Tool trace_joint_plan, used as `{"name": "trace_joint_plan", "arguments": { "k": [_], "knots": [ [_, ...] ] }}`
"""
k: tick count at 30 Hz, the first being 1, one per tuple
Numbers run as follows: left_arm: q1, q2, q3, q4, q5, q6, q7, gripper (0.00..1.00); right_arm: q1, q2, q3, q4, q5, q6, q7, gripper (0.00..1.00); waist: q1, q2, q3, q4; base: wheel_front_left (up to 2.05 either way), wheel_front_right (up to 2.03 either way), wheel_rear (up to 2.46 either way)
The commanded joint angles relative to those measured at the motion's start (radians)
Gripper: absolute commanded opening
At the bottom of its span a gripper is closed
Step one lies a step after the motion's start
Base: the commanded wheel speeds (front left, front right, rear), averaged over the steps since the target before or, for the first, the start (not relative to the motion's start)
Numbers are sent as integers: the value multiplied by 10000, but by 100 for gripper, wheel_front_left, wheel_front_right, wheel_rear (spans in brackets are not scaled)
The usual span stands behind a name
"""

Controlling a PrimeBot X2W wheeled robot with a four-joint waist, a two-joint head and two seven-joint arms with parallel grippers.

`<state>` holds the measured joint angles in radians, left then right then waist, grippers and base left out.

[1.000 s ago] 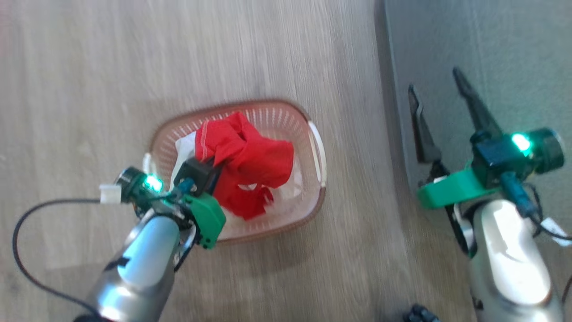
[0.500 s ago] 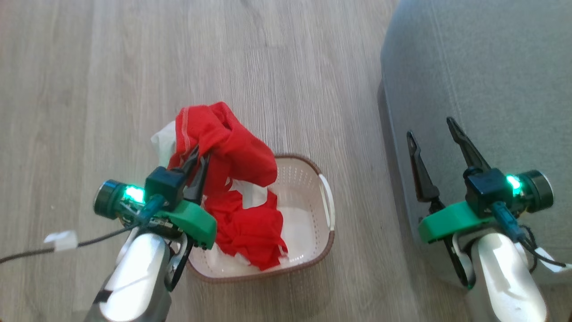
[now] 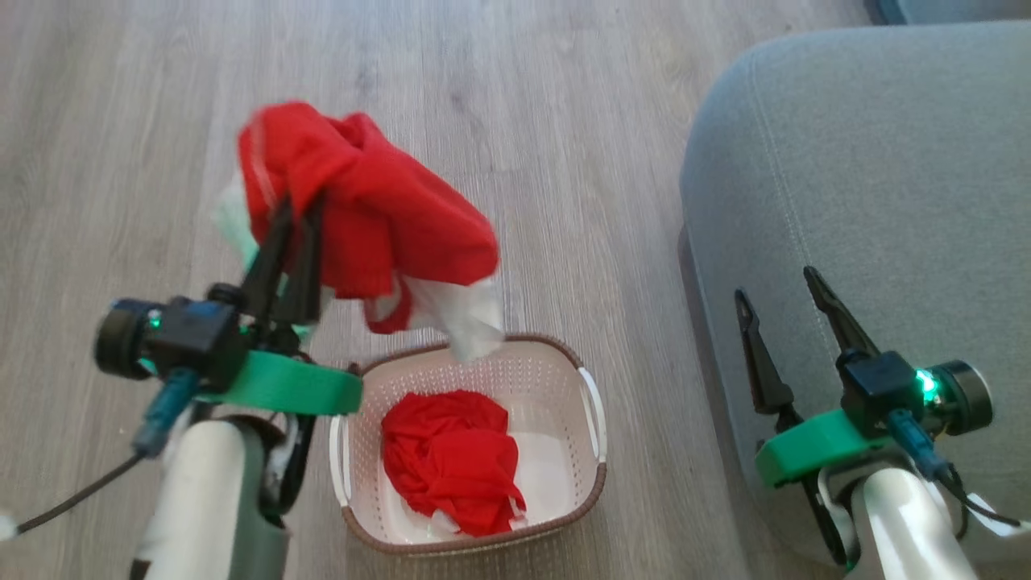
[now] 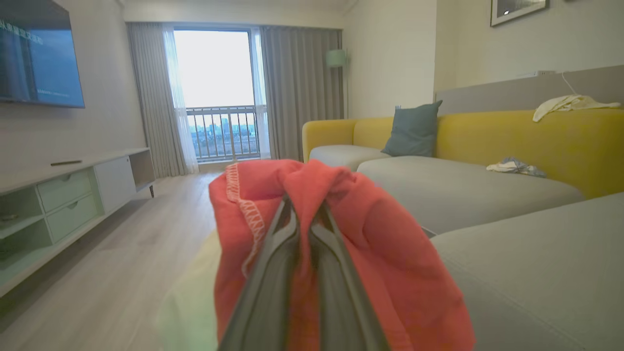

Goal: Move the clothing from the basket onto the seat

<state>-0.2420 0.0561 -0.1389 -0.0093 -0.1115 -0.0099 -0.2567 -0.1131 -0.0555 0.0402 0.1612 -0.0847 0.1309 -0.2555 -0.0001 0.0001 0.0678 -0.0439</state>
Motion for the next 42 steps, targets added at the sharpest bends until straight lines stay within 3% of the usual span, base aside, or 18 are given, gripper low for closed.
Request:
{"name": "trace_joint_plan", "arguments": {
  "k": [1, 10, 16, 32, 42],
  "knots": [
    [-282, -1, 516, -718, 34, -56, -51, 0, -64, 53, 295, -424, 100, -2, -63, 100, 1, -1, -145, -13, 0, 0, 0],
    [-413, -54, 958, -2062, -365, -87, -51, 0, 197, 53, 608, -780, 179, -2, -63, 100, 1, -1, -264, -38, 0, 0, 0],
    [-556, -56, 757, -2522, -462, -247, -51, 0, 252, -195, 1735, -1143, 222, -2, -63, 100, 1, -1, -289, -24, 0, 0, 0],
    [-568, -58, -939, -2067, 361, -966, -51, 0, -666, -1145, 4278, -1934, 559, -2, -63, 100, 1, -1, -257, -5, 0, 0, 0],
    [-686, -58, -2206, -1770, 492, -1093, -51, 0, -1327, -1063, 4336, -1349, 145, -2, -63, 100, 1, -1, -25, 250, 0, 0, 0]
  ]
}}
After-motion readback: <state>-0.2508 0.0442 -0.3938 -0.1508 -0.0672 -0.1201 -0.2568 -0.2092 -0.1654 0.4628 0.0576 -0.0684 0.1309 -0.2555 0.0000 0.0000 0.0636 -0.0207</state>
